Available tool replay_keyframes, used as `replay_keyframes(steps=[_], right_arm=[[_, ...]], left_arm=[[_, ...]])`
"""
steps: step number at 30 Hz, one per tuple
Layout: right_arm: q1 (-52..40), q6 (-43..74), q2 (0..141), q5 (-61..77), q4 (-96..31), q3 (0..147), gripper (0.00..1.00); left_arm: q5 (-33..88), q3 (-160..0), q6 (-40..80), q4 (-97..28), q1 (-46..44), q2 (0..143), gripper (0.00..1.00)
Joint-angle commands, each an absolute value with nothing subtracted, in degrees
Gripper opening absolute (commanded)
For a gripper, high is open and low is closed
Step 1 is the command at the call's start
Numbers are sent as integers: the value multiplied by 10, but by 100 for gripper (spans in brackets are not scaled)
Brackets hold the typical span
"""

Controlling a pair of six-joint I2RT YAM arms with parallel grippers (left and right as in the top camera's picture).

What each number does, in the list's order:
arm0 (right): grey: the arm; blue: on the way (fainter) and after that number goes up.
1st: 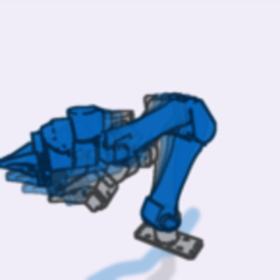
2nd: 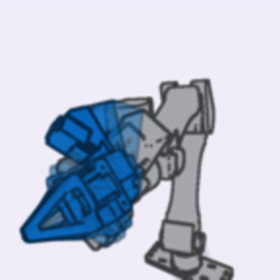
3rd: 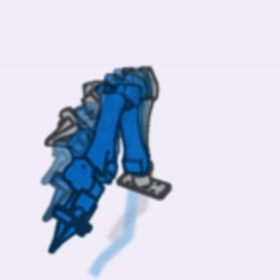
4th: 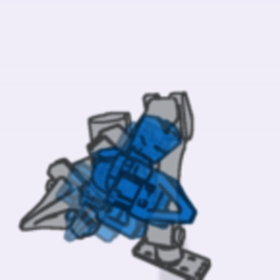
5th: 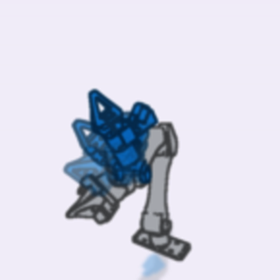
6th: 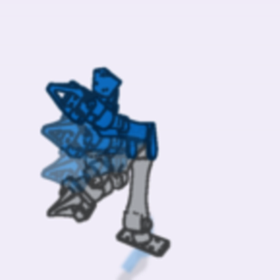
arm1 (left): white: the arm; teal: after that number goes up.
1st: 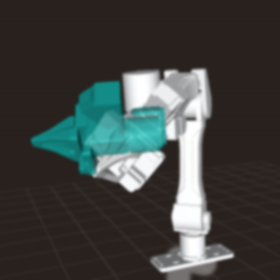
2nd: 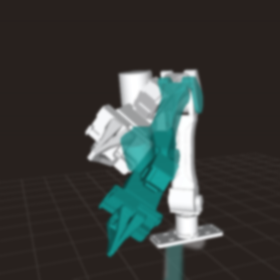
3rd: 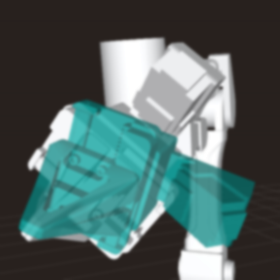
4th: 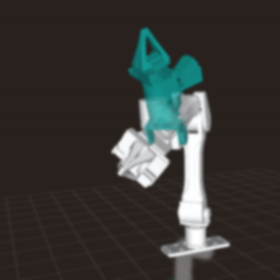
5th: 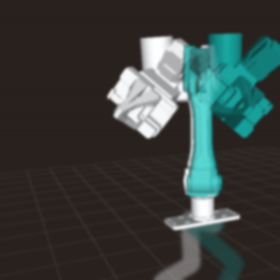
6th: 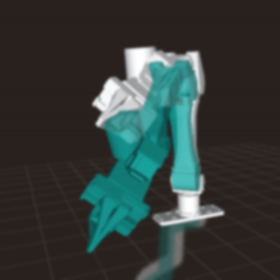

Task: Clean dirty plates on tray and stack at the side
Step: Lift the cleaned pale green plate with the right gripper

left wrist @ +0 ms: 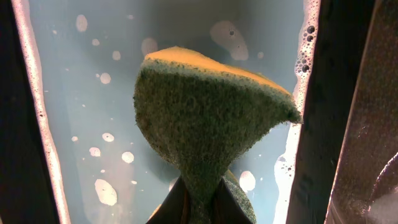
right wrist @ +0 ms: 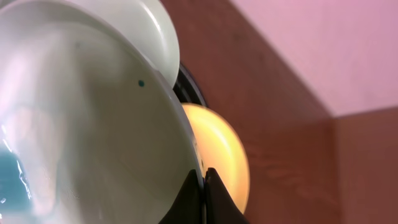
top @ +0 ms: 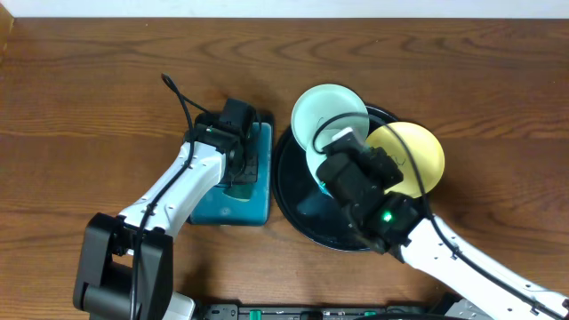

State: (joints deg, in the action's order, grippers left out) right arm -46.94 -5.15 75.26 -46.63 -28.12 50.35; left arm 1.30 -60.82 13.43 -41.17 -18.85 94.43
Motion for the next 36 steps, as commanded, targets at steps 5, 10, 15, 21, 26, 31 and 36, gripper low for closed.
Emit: replay_keyframes(steps=[5, 10, 15, 21, 26, 31, 36], right_arm=[[-553, -125, 745, -650, -250, 519, 1], [-576, -130, 745, -703, -233, 519, 1], [-578, -130, 745, -705, -231, 519, 1], [-578, -129, 745, -705, -231, 519, 1], [-569, -91, 745, -704, -232, 519, 1], [-489, 99, 745, -584, -277, 519, 1], [-348, 228, 740, -420, -302, 519, 1]], left_arm=[[8, -602, 127, -410, -187, 948, 8], [8, -602, 127, -408, -187, 948, 8], [8, -602, 127, -408, -187, 948, 8], [8, -602, 127, -408, -187, 948, 8], [8, -602, 127, -409, -187, 948, 8], [8, -602, 127, -411, -187, 948, 8], [8, -602, 127, -413, -187, 948, 8]])
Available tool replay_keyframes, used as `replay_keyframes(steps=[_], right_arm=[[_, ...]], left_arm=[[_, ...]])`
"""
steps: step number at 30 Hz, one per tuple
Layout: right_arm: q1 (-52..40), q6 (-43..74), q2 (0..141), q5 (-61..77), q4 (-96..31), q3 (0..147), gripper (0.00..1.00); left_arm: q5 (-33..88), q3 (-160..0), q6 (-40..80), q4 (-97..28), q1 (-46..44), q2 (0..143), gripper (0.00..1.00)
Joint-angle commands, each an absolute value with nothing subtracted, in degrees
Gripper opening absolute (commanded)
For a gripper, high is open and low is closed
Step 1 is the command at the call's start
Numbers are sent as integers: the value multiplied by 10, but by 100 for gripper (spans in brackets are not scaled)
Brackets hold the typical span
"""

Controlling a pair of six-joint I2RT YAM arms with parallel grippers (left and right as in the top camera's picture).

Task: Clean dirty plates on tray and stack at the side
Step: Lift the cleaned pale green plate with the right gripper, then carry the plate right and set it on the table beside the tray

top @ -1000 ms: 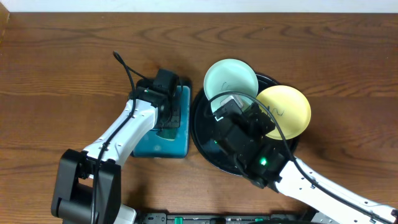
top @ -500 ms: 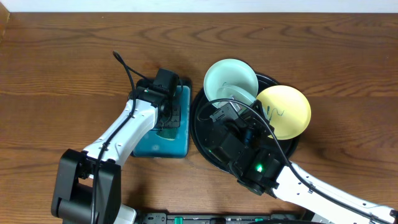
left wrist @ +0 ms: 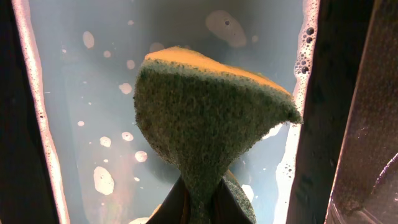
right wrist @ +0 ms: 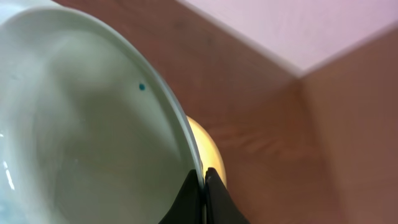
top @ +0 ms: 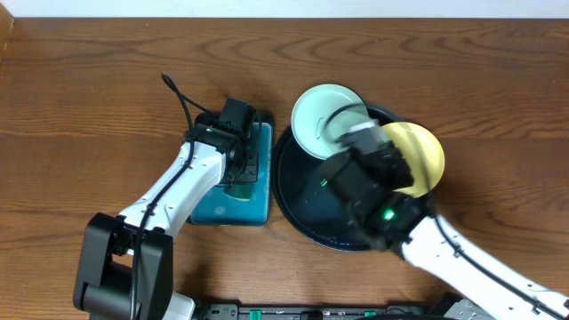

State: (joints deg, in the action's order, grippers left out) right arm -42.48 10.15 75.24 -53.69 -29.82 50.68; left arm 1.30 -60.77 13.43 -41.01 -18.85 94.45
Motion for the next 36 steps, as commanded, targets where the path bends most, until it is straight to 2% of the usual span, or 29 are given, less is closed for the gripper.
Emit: replay_keyframes(steps=[1, 6, 11, 15, 19, 26, 36], right_arm=[[-326, 238, 738, -397, -302, 519, 1], [-135, 263, 716, -212, -295, 519, 1], [101, 266, 719, -67, -312, 518, 1], [216, 299, 720, -16, -315, 518, 1], [310, 323, 734, -23, -338, 515, 1], [347, 320, 790, -55, -346, 515, 1], [326, 239, 903, 40, -277, 515, 2]], left_arm=[[8, -602, 127, -413, -187, 948, 8], [8, -602, 127, -413, -187, 948, 8], [8, -602, 127, -413, -187, 948, 8], [8, -602, 127, -414, -187, 948, 8], [8, -602, 127, -414, -187, 948, 8], [8, -602, 127, -413, -187, 948, 8], [8, -602, 127, -413, -187, 948, 8]])
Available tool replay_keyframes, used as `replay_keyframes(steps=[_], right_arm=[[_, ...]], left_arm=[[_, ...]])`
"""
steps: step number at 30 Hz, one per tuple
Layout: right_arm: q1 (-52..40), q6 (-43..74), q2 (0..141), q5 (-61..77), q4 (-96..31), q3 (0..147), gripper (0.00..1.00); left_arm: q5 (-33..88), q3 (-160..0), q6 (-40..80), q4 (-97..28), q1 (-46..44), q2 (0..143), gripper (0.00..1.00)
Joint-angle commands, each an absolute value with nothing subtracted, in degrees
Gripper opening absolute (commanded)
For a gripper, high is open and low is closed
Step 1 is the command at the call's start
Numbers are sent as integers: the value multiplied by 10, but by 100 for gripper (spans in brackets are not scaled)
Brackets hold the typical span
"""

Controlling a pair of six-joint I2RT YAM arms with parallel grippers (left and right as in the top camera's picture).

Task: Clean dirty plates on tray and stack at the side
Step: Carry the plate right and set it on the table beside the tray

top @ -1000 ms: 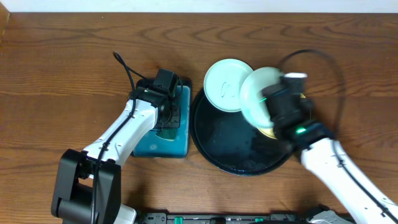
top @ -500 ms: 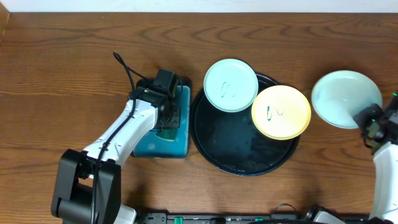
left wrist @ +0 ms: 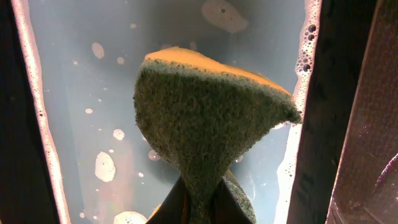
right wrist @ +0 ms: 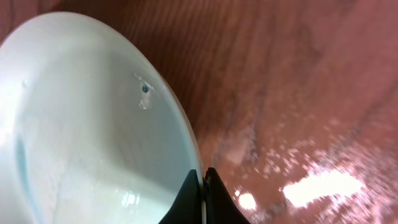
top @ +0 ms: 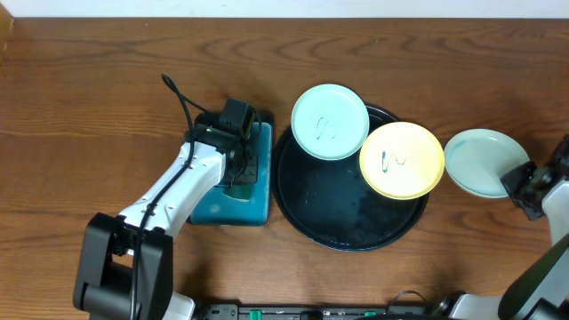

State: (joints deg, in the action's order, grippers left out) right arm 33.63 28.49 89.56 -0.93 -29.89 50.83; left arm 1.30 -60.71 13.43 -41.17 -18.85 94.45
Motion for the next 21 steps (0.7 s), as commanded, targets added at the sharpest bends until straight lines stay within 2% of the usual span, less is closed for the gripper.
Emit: replay_keyframes(steps=[1, 2, 5, 7, 9, 10, 16, 21], right_arm=[[324, 237, 902, 47, -271, 515, 13], [323, 237, 902, 52, -267, 515, 24], [320, 212, 902, 122, -248, 515, 30], [311, 152, 902, 239, -220, 515, 35], [291, 106, 902, 311, -209, 515, 42], [276, 88, 902, 323, -208, 515, 43], [184, 46, 906, 250, -221, 515, 50], [136, 46, 924, 201, -221, 515, 51]], left_arm=[[8, -602, 127, -413, -187, 948, 8], [8, -602, 127, -413, -187, 948, 8], [8, -602, 127, -413, -187, 948, 8], [8, -602, 127, -413, -187, 948, 8], [8, -602, 127, -413, -187, 948, 8], [8, -602, 127, -413, -187, 948, 8], [8, -602, 127, -414, -187, 948, 8], [8, -602, 127, -414, -187, 948, 8]])
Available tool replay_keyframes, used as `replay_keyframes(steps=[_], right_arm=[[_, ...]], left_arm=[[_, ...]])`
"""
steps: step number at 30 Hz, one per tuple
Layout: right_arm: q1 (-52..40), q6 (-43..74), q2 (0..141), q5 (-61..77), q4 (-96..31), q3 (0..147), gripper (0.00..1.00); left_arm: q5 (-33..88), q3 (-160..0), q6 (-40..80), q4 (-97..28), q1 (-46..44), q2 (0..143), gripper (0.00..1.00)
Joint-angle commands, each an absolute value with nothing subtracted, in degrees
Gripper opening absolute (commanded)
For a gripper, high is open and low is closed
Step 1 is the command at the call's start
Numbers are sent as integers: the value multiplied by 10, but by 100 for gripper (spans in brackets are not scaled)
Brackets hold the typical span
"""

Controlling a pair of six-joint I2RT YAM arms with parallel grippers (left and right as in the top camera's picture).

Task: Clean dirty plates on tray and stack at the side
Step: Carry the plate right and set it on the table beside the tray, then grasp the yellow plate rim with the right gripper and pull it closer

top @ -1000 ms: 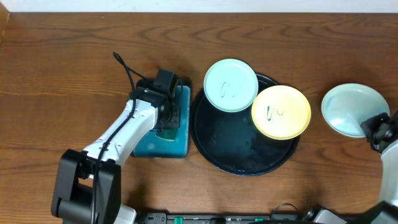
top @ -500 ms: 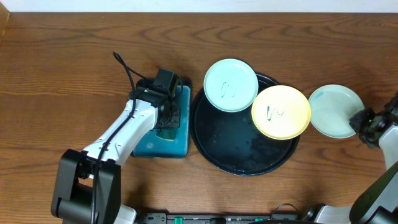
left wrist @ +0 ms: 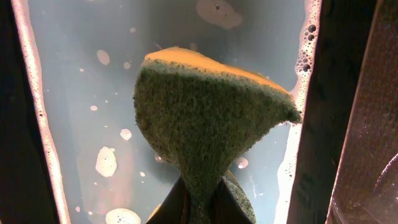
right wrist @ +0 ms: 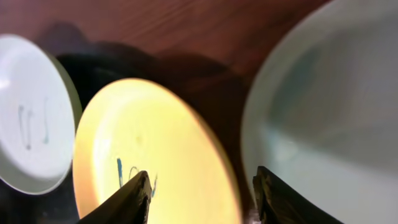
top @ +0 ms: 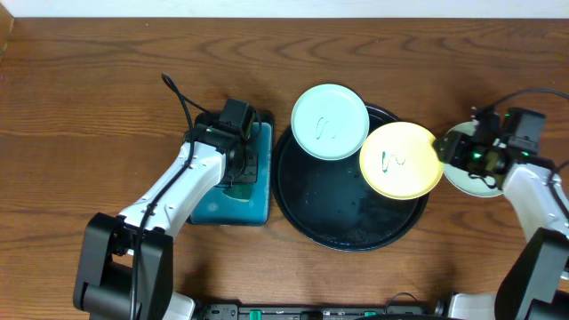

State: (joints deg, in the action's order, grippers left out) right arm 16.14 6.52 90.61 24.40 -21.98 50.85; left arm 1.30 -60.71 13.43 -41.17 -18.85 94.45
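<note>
A round black tray (top: 333, 209) carries a pale green plate (top: 331, 122) and a yellow plate (top: 400, 160), each marked with blue scribbles. Another pale green plate (top: 468, 182) lies on the wood to the right of the tray. My right gripper (right wrist: 202, 199) is open with nothing in it, over the gap between the yellow plate (right wrist: 149, 162) and the plate beside the tray (right wrist: 323, 118). My left gripper (left wrist: 199, 202) is shut on a green and yellow sponge (left wrist: 205, 118), held over soapy water in a teal tub (top: 233, 212).
The tub stands just left of the tray, with the left arm (top: 169, 191) stretched over it. A black cable (top: 182, 102) lies on the table behind the tub. Bare wooden table extends at the far left and back.
My right gripper has let go of the pale green plate, which now lies on the table right of the tray. It has opened and moved left over the yellow plate's edge. The left gripper is unchanged.
My right gripper first held a pale green plate over the tray, then lifted it, then held it low over the table right of the tray. Now that plate lies there, released. The left gripper kept the sponge over the tub's soapy water throughout.
</note>
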Motion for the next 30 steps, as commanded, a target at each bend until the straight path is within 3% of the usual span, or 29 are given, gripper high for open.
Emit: replay_keyframes(steps=[1, 4, 7, 11, 21, 30], right_arm=[[130, 46, 928, 189, -221, 515, 49], [114, 47, 948, 149, -227, 515, 40], [111, 55, 960, 148, -230, 515, 19], [111, 58, 955, 149, -237, 515, 1], [105, 79, 876, 207, -365, 517, 1], [29, 78, 873, 208, -442, 498, 1]], left_arm=[[8, -602, 127, -414, -187, 948, 8], [8, -602, 127, -414, -187, 948, 8], [8, -602, 127, -413, -187, 948, 8], [8, -602, 127, -413, -187, 948, 8], [8, -602, 127, -411, -187, 948, 8], [8, -605, 127, -413, -187, 945, 7]])
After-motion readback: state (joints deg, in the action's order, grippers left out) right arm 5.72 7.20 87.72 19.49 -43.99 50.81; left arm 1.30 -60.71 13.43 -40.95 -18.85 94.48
